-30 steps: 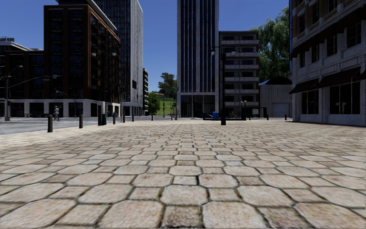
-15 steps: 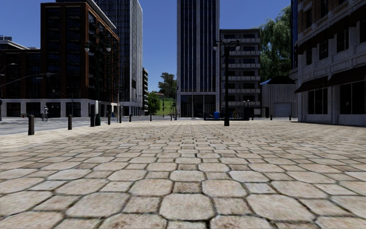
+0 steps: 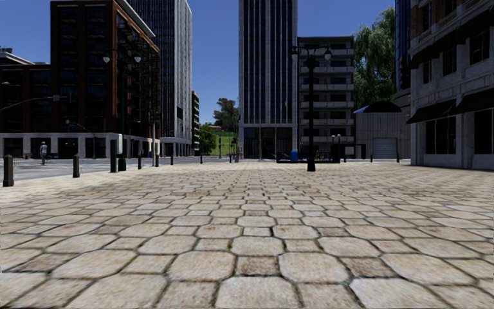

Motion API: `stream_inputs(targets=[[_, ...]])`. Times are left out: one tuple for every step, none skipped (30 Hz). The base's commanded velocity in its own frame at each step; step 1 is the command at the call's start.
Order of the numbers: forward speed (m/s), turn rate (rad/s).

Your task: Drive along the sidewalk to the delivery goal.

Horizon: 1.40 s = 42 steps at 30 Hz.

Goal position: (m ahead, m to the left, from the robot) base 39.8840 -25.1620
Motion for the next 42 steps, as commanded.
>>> stream_inputs(targets=[[2.0, 0.0], [2.0, 0.0], [2.0, 0.0], [2.0, 0.0], [2.0, 0.0], [2.0, 0.0], [2.0, 0.0], [2.0, 0.0], [2.0, 0.0], [2.0, 0.0], [2.0, 0.0], [2.0, 0.0], [2.0, 0.0], [2.0, 0.0], [2.0, 0.0], [2.0, 0.0], [2.0, 0.0], [2.0, 0.0], [2.0, 0.0], [2.0, 0.0], [2.0, 0.0], [2.0, 0.0], [2.0, 0.0], [2.0, 0.0], [2.0, 0.0], [2.0, 0.0], [2.0, 0.0], [2.0, 0.0], [2.0, 0.0], [2.0, 0.0], [2.0, 0.0], [2.0, 0.0], [2.0, 0.0], [2.0, 0.0], [2.0, 0.0], [2.0, 0.0], [2.0, 0.0], [2.0, 0.0], [2.0, 0.0], [2.0, 0.0], [2.0, 0.0], [2.0, 0.0]])
